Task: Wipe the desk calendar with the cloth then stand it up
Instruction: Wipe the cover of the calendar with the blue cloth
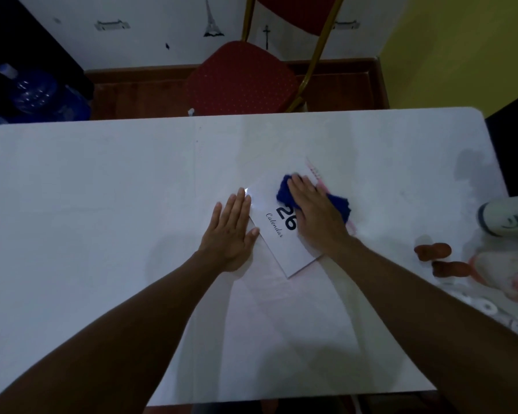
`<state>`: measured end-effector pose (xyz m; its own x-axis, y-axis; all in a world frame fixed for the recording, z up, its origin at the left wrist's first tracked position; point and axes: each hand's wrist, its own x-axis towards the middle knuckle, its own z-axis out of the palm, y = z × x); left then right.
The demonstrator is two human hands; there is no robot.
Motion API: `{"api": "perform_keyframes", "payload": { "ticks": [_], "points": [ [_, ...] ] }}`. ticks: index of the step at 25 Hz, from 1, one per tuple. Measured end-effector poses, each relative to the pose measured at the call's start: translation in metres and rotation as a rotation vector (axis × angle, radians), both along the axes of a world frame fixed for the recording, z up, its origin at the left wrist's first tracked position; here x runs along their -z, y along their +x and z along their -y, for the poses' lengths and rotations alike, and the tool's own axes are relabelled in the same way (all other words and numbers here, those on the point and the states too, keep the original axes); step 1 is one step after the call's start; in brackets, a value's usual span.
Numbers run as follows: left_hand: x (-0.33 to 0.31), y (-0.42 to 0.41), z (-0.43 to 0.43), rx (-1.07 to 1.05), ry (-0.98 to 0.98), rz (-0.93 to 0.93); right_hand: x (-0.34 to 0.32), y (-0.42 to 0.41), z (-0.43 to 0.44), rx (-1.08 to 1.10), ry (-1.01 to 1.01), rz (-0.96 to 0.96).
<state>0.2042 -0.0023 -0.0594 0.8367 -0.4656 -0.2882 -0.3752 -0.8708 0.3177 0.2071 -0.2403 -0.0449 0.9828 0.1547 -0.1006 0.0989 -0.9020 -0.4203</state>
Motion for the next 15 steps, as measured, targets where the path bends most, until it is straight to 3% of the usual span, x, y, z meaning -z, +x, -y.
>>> {"api": "perform_keyframes", "payload": {
  "ticks": [5, 9, 12, 15],
  "points": [
    [0.002, 0.0, 0.0, -0.007, 0.013, -0.006, 0.006, 0.014, -0.042, -0.032, -0.02, 0.042],
    [0.003, 0.0, 0.001, 0.002, 0.017, -0.013, 0.005, -0.068, -0.02, -0.264, 0.088, 0.062],
    [0.002, -0.001, 0.001, -0.006, 0.003, -0.009, 0.002, -0.082, 0.02, -0.507, 0.055, 0.046],
    [0.0, -0.001, 0.002, -0.005, 0.014, -0.005, 0.001, -0.041, 0.036, -0.422, 0.03, 0.042]
  ]
}}
